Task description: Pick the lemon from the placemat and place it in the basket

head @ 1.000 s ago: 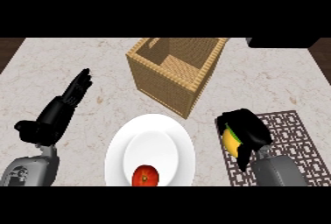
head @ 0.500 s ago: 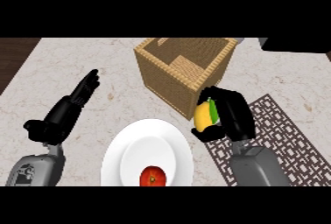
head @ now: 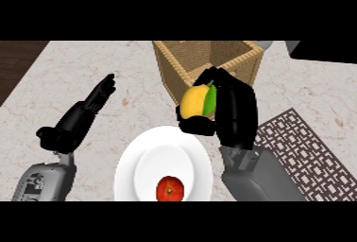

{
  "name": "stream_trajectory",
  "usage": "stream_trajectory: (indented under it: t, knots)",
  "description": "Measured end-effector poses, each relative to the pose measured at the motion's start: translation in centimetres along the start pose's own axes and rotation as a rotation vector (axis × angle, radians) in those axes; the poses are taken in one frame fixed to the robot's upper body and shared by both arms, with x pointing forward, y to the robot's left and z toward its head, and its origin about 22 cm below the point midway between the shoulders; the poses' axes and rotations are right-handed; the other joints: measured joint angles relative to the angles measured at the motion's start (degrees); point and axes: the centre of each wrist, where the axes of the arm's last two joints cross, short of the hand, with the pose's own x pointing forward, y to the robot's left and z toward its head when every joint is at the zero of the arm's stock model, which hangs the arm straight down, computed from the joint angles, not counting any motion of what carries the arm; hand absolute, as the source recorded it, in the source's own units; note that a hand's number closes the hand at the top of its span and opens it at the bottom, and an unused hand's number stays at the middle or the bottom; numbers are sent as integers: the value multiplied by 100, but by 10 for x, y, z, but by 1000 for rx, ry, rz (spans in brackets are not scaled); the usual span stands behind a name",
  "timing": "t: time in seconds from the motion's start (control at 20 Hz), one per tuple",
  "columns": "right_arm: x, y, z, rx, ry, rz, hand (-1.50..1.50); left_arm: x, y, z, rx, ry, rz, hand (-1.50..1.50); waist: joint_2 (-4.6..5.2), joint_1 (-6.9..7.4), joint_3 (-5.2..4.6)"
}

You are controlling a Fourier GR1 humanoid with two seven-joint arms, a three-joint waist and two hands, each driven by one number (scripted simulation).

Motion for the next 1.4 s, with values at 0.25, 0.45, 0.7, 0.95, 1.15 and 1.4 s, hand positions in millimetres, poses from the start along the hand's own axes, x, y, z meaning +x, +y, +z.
stream_trajectory:
  t: [0.25, 0.45, 0.7, 0.95, 1.15, 1.4]
  knots:
    - [45, 3, -9, -105, 47, 38, 150, 1, -3, -3, -8, 0, 0, 0, 18, 28, -13]
    - [74, 3, -22, -180, 27, 87, 150, 3, -5, -9, -14, -6, 4, 0, 61, 63, -10]
    - [104, 1, -46, -285, 35, 143, 150, 3, -6, -10, -15, -16, -1, 0, 104, 87, -3]
    - [127, -7, -72, -401, 52, 162, 150, 3, -6, -11, -12, -19, -3, 0, 140, 60, 6]
    - [137, -12, -89, -466, 85, 177, 150, 2, -4, -10, 2, -17, -9, 0, 144, -12, 14]
    - [137, -14, -109, -491, 136, 184, 150, 3, 2, -7, 20, -23, -7, 0, 153, -92, 23]
